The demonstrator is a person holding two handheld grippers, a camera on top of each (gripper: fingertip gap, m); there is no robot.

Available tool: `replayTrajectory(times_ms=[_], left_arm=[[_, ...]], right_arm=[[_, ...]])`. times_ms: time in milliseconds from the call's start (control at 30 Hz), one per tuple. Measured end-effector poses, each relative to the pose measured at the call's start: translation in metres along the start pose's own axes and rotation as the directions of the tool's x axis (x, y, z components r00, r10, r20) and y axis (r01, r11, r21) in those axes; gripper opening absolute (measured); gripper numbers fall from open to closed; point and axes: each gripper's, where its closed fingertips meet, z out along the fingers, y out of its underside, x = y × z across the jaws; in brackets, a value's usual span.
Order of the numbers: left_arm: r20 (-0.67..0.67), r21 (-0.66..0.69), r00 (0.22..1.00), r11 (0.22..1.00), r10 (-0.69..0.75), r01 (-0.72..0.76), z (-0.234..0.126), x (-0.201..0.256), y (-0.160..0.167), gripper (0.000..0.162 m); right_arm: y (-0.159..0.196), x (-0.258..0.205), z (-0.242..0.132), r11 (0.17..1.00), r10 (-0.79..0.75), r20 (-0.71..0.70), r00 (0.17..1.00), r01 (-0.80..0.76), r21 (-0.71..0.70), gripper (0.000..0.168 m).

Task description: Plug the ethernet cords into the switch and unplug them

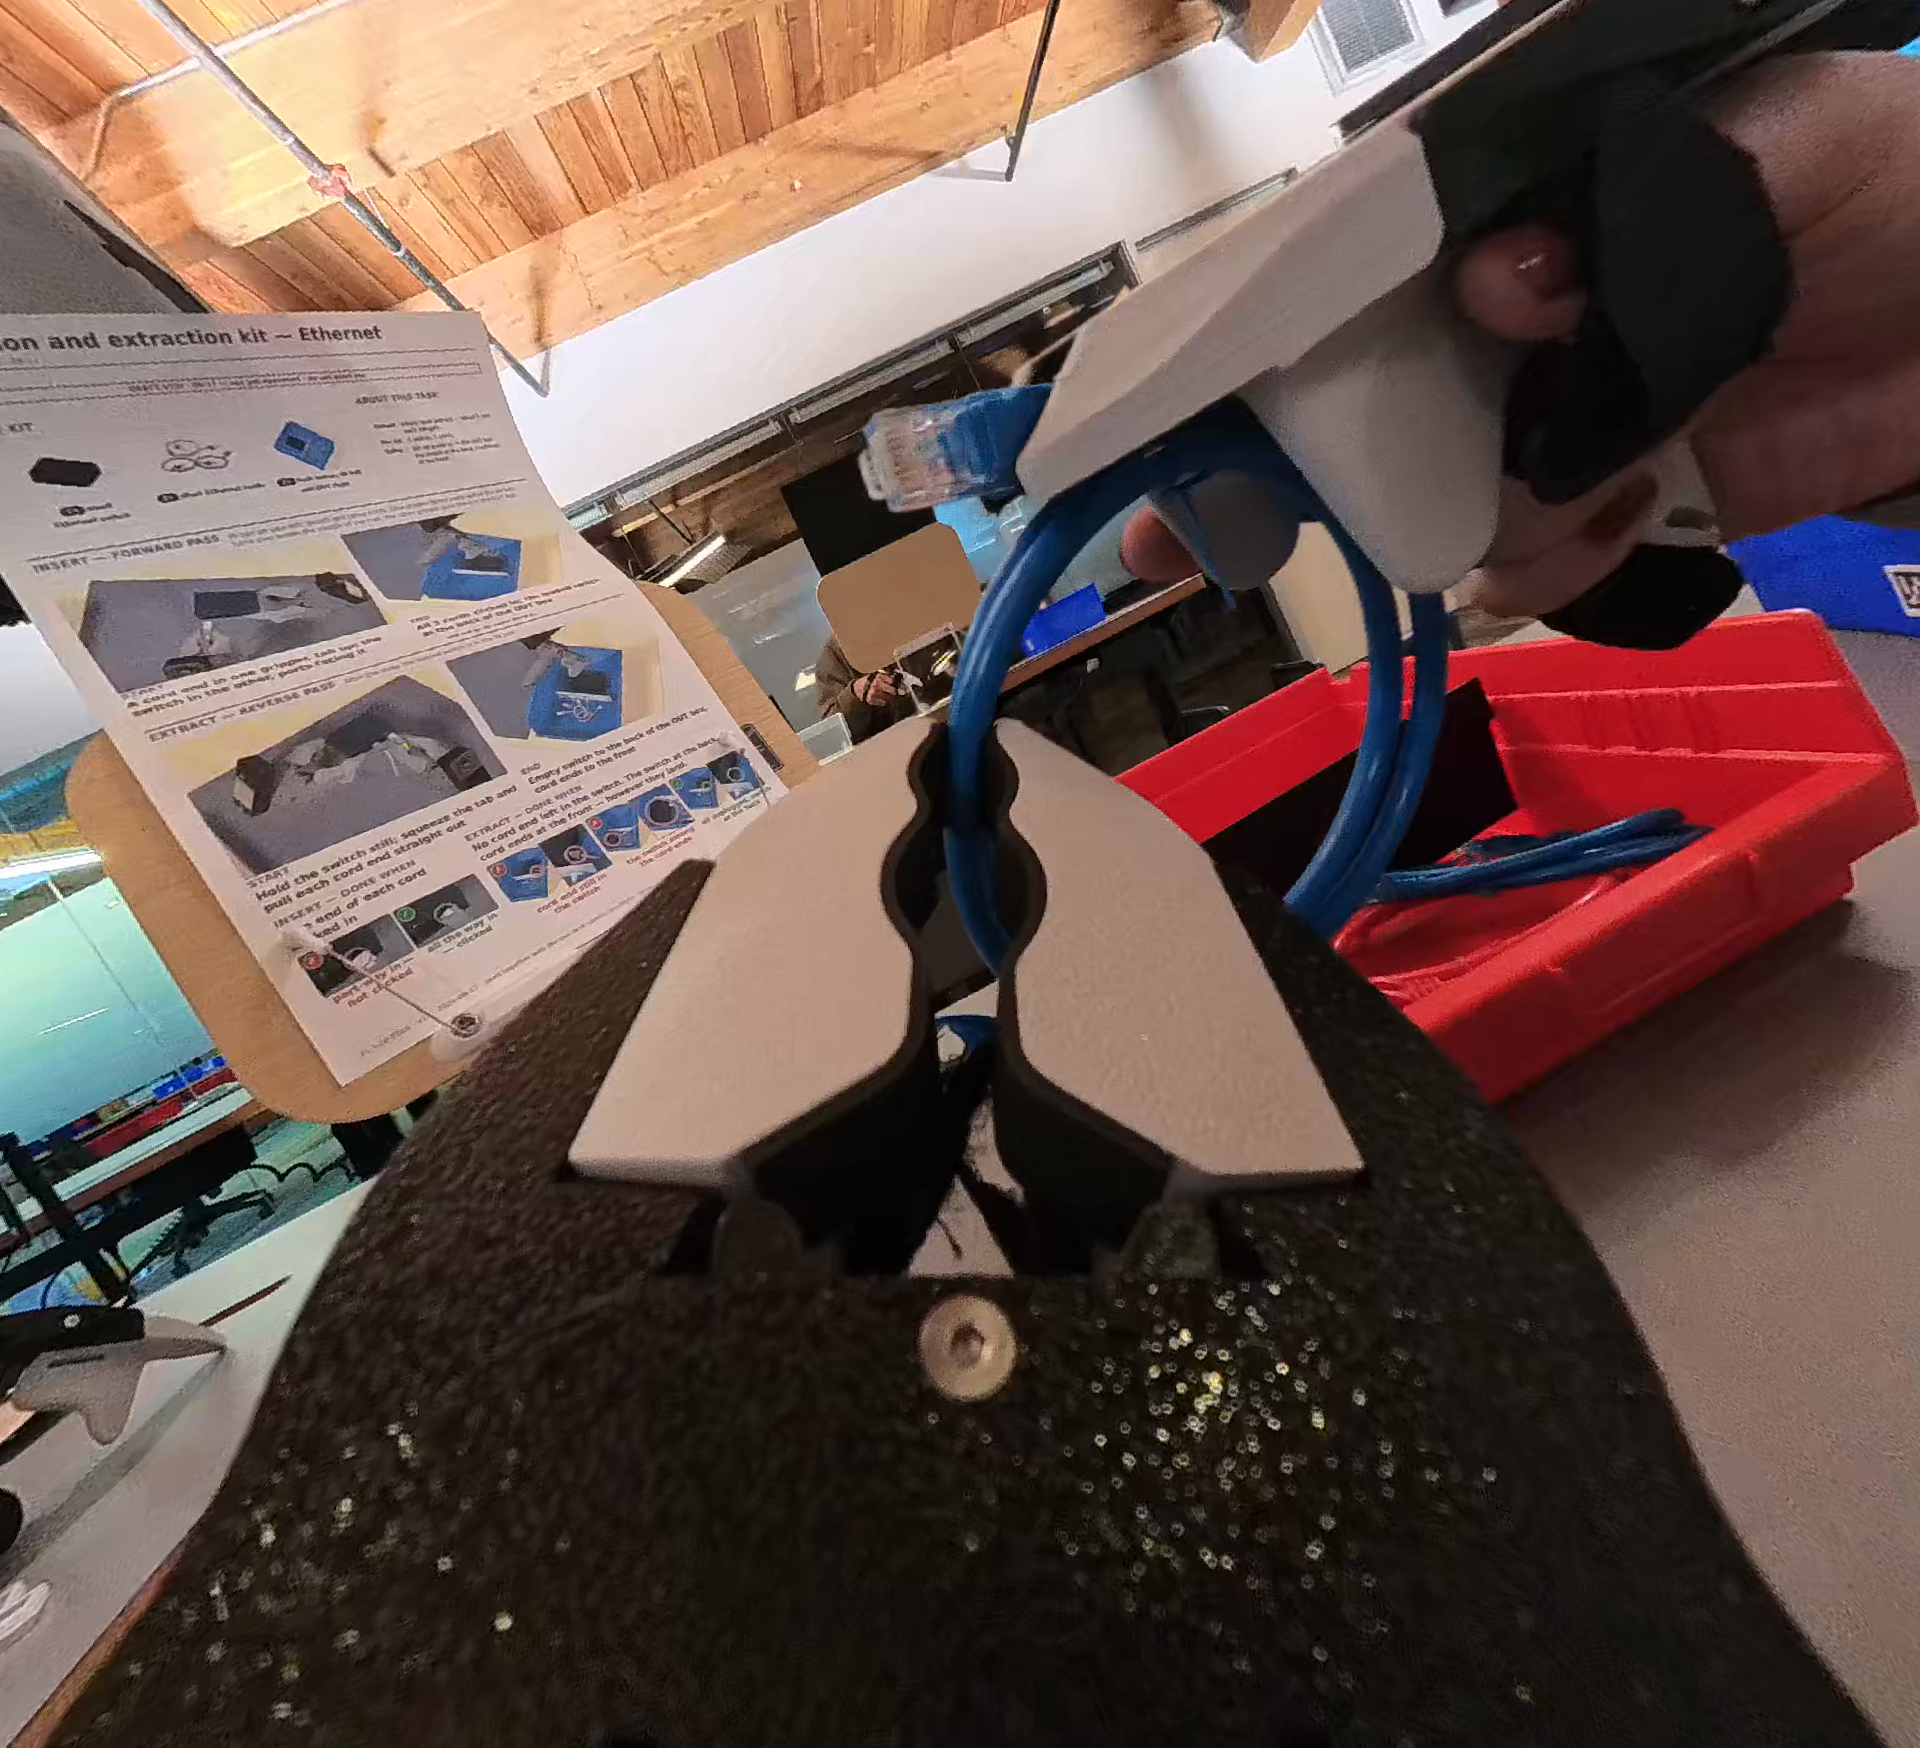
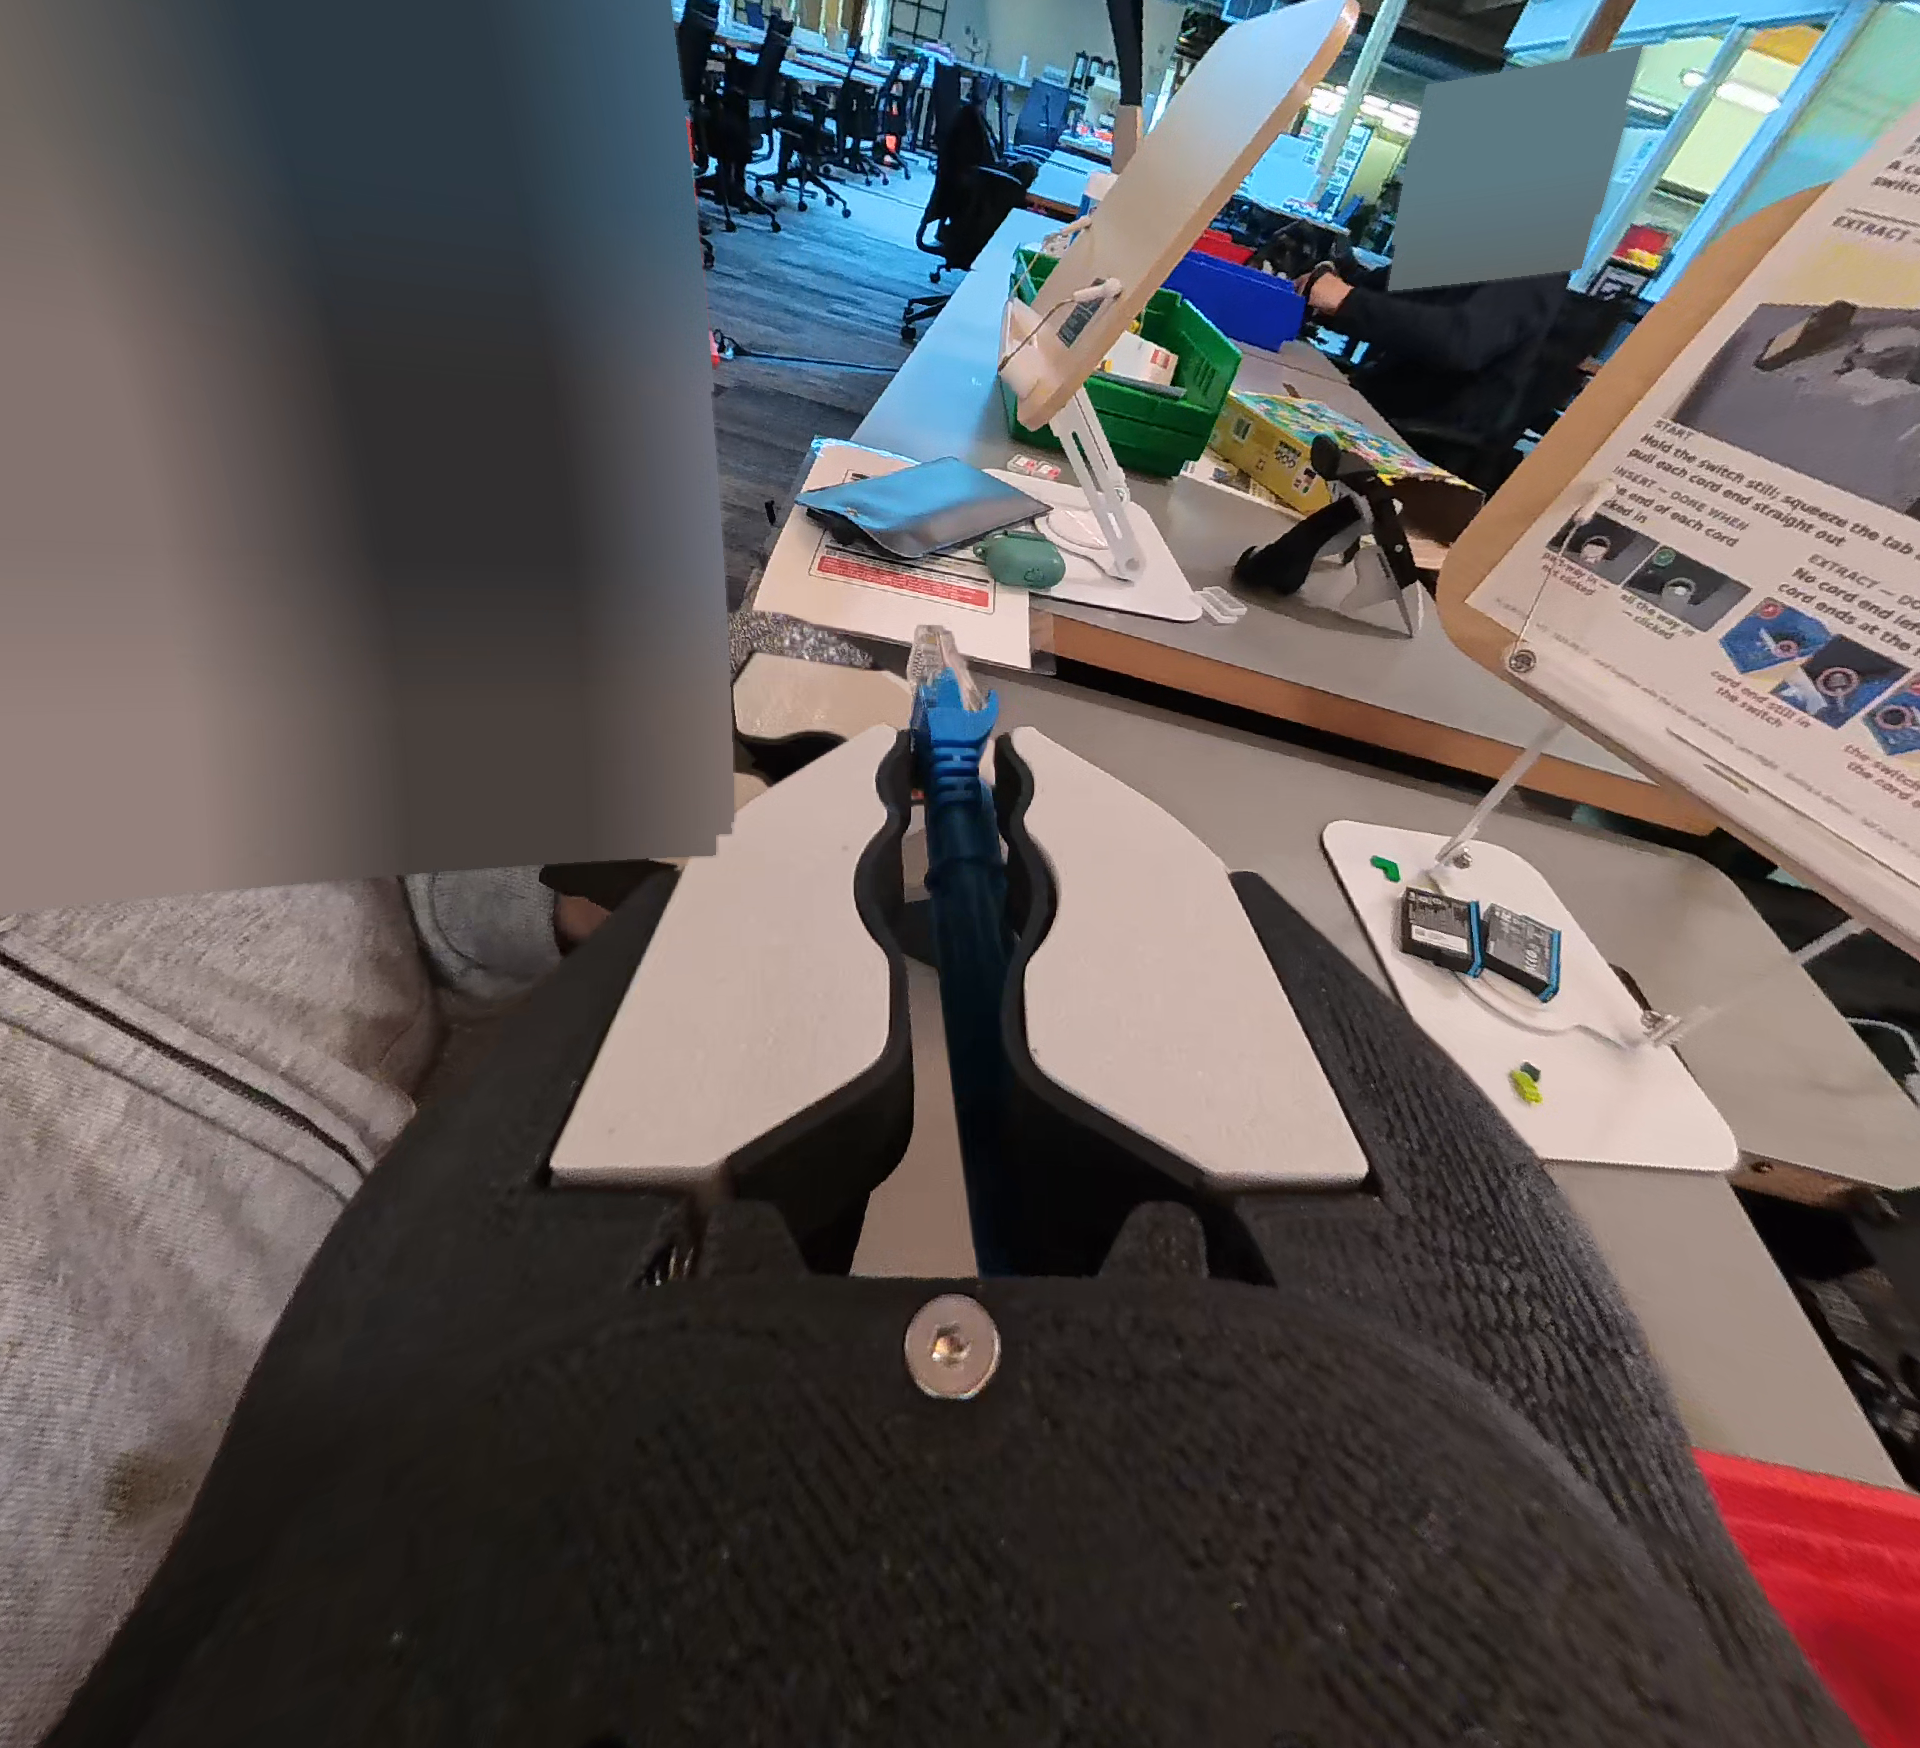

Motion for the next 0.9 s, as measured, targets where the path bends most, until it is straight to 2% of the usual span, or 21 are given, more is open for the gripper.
replayTrajectory(times_ms=[300, 467, 567, 700, 900], left_arm=[[-0.03, 0.038, 0.999, 0.999, -0.028, 0.029, -0.003, 0.005, 0.001, 0.005], [-0.056, 0.045, 0.997, 0.997, -0.059, 0.062, -0.004, 0.009, 0.002, 0.005], [-0.116, 0.03, 0.988, 0.994, -0.098, 0.102, -0.004, 0.014, 0.003, 0.005], [-0.162, 0.037, 0.984, 0.996, -0.074, 0.081, -0.006, 0.018, 0.003, 0.005], [-0.229, 0.053, 0.971, 0.995, -0.071, 0.085, -0.009, 0.023, 0.003, 0.005]], right_arm=[[0.001, -0.007, 0.002, 0.998, -0.048, 0.014, 0.999, 0.048, 0.034, 0.013], [0.002, -0.009, 0.001, 0.991, -0.131, -0.009, 0.991, 0.131, 0.032, 0.012], [0.005, -0.01, 0.0, 0.984, -0.177, -0.02, 0.984, 0.177, 0.016, 0.012], [0.007, -0.018, -0.001, 0.973, -0.232, 0.007, 0.973, 0.232, 0.009, 0.012], [0.01, -0.02, -0.002, 0.975, -0.221, 0.024, 0.975, 0.221, 0.014, 0.014]])
